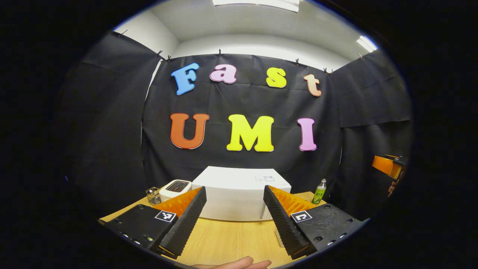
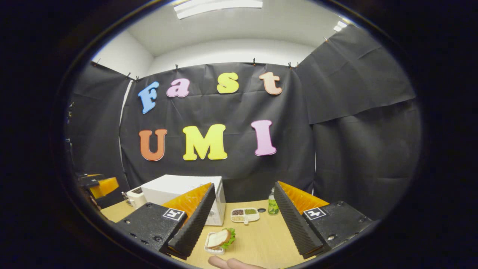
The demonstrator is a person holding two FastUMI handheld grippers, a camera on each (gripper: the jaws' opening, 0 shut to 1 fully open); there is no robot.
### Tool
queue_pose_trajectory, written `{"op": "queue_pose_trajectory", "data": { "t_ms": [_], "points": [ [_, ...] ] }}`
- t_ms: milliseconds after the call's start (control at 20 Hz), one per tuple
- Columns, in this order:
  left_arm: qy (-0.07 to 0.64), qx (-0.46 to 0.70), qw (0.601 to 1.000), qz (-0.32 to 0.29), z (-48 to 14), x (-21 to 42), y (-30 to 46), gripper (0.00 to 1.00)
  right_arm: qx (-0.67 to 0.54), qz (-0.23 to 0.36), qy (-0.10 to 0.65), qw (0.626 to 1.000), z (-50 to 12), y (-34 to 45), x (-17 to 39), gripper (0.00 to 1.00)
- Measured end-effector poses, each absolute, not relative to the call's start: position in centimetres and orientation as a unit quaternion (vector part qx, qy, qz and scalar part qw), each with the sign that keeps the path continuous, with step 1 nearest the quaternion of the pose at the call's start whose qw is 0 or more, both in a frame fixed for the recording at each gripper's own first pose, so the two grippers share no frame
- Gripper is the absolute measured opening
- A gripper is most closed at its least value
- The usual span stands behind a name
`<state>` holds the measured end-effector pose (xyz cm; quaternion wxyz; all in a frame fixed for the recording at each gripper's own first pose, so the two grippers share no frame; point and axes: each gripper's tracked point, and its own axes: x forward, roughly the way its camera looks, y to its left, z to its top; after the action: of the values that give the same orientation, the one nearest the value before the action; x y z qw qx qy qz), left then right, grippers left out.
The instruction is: Open the microwave oven with the left hand, put the food in, and close the microwave oven.
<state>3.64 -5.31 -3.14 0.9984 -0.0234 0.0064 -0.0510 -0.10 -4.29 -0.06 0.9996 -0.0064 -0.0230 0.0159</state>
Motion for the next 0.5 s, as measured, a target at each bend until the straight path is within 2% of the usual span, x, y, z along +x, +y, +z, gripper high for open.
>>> {"op": "queue_pose_trajectory", "data": {
  "t_ms": [150,300,400,450,500],
  "points": [
    [0.021,-0.036,0.998,-0.046,-5.6,7.2,-7.2,0.95,-0.010,0.012,-0.025,1.000,-0.2,-5.1,-0.4,0.91],
    [0.023,-0.011,1.000,0.013,-8.0,11.4,-6.5,0.95,-0.010,-0.005,-0.036,0.999,0.0,-6.6,-0.6,0.91],
    [0.035,-0.003,0.999,-0.004,-10.6,14.0,-9.2,0.95,-0.008,-0.005,-0.038,0.999,-0.4,-6.8,-0.6,0.91],
    [0.042,-0.005,0.999,-0.016,-12.0,15.4,-10.5,0.95,-0.007,-0.004,-0.036,0.999,-0.9,-7.0,-0.5,1.00],
    [0.049,-0.005,0.999,-0.021,-13.4,16.4,-11.3,0.95,-0.005,-0.010,-0.035,0.999,-1.1,-7.5,-0.3,0.91]
  ]
}}
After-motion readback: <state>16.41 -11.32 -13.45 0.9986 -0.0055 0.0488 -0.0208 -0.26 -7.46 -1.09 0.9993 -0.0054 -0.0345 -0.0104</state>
